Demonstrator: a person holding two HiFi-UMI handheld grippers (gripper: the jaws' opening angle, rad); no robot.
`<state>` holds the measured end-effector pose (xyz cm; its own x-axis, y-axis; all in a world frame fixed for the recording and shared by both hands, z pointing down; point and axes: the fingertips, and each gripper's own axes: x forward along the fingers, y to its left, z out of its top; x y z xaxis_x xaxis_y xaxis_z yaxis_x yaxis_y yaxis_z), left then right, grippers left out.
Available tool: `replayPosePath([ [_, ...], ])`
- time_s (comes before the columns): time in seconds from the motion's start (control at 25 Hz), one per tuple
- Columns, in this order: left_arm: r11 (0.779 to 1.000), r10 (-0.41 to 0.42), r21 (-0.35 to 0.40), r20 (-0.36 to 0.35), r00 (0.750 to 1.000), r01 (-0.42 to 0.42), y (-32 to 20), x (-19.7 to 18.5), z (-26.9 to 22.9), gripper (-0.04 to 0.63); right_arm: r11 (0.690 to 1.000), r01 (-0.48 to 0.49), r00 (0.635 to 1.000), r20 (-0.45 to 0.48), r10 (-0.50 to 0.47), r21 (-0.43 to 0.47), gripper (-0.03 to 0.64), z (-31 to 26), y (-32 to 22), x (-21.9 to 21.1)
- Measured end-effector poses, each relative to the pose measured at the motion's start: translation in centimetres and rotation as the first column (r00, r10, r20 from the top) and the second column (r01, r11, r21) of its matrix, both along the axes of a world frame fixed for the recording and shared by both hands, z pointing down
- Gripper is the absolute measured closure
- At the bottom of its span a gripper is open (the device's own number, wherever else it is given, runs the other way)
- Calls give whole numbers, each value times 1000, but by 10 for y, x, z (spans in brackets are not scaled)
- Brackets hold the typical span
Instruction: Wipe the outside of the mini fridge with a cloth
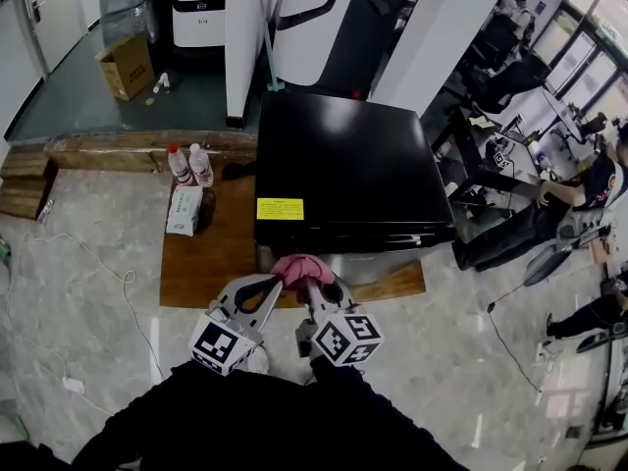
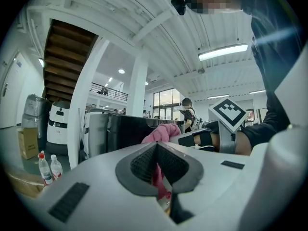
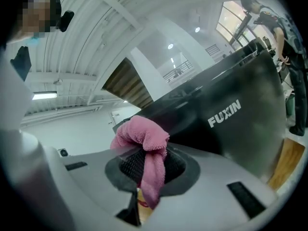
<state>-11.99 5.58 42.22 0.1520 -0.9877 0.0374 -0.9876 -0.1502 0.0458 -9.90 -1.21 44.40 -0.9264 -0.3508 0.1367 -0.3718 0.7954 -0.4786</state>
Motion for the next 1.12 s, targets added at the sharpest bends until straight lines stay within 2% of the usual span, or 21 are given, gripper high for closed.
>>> replayPosePath([
  [0.72, 1000, 26, -12, 11, 1000, -26, -122, 129, -2, 591, 1000, -13, 1000, -17, 13, -27, 557, 9, -121, 126],
  [0.96, 1000, 25, -14, 21, 999, -24, -160, 165, -2, 591, 998, -59, 998, -29, 58, -39, 558, 14, -173, 176],
  [1.12, 1000, 11, -11, 17, 1000, -11, -182, 186, 2, 591, 997, -79, 996, -49, 78, -16, 558, 18, -207, 205],
])
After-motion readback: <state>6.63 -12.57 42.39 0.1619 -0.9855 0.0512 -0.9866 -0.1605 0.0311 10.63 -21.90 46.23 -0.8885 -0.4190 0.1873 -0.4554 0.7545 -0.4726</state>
